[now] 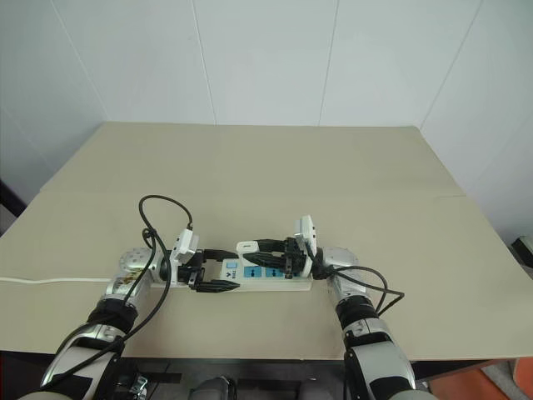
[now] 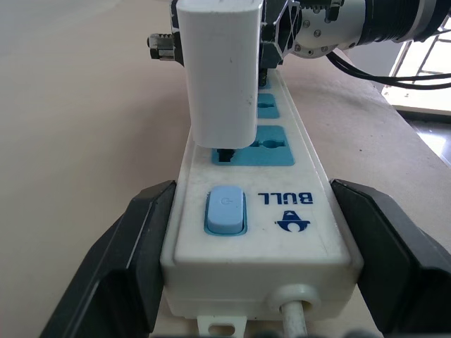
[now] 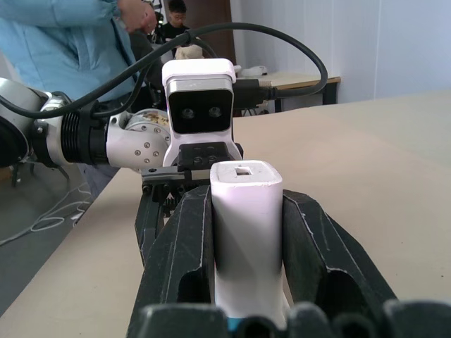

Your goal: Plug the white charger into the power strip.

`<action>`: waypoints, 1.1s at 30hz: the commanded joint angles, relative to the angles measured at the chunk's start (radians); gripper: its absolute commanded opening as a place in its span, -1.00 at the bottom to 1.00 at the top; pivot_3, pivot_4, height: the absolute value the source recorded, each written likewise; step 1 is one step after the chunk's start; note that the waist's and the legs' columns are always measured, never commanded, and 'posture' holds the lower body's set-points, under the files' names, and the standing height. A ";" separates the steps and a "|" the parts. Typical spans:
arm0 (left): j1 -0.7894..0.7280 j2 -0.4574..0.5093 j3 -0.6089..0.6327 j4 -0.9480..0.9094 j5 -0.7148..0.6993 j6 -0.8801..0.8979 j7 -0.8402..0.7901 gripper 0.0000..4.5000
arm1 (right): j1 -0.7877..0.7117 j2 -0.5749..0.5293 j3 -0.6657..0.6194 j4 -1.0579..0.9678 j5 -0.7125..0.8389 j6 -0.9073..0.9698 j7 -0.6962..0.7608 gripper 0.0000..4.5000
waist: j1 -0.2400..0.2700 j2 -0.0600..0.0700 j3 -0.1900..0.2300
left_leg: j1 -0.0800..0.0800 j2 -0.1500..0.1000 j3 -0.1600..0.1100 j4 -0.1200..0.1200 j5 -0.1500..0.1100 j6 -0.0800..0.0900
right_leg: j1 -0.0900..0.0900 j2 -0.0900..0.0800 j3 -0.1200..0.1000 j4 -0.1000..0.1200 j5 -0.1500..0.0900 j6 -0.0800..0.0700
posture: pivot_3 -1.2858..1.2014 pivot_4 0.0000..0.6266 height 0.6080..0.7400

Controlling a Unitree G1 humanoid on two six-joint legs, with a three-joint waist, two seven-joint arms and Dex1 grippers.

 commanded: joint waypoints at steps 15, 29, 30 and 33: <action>0.011 0.009 -0.009 -0.046 -0.007 0.016 -0.006 0.45 | -0.027 -0.093 0.007 0.190 -0.070 -0.014 -0.008 -0.51 | 0.002 -0.001 -0.001 | 0.003 0.000 0.000 0.000 0.000 0.000 | 0.003 0.000 0.000 0.000 0.000 0.000 | 0.03 -0.52 1.00; 0.015 0.010 -0.011 -0.049 -0.012 0.017 -0.004 0.45 | -0.050 -0.111 0.012 0.191 -0.060 -0.086 0.016 -0.51 | 0.003 -0.002 -0.001 | 0.003 0.000 0.000 0.000 0.000 0.000 | 0.003 0.000 0.000 0.000 0.000 0.000 | 0.03 -0.52 1.00; 0.015 0.010 -0.011 -0.049 -0.012 0.017 -0.004 0.45 | -0.049 -0.107 0.014 0.187 -0.060 -0.090 0.015 -0.51 | 0.003 -0.002 -0.001 | 0.003 0.000 0.000 0.000 0.000 0.000 | 0.003 0.000 0.000 0.000 0.000 0.000 | 0.03 -0.52 1.00; 0.018 0.010 -0.012 -0.054 -0.013 0.019 -0.003 0.45 | -0.047 -0.095 0.025 0.169 -0.065 -0.108 0.018 -0.51 | 0.003 -0.002 -0.001 | 0.003 0.000 0.000 0.000 0.000 0.000 | 0.003 0.000 0.000 0.000 0.000 0.000 | 0.03 -0.52 1.00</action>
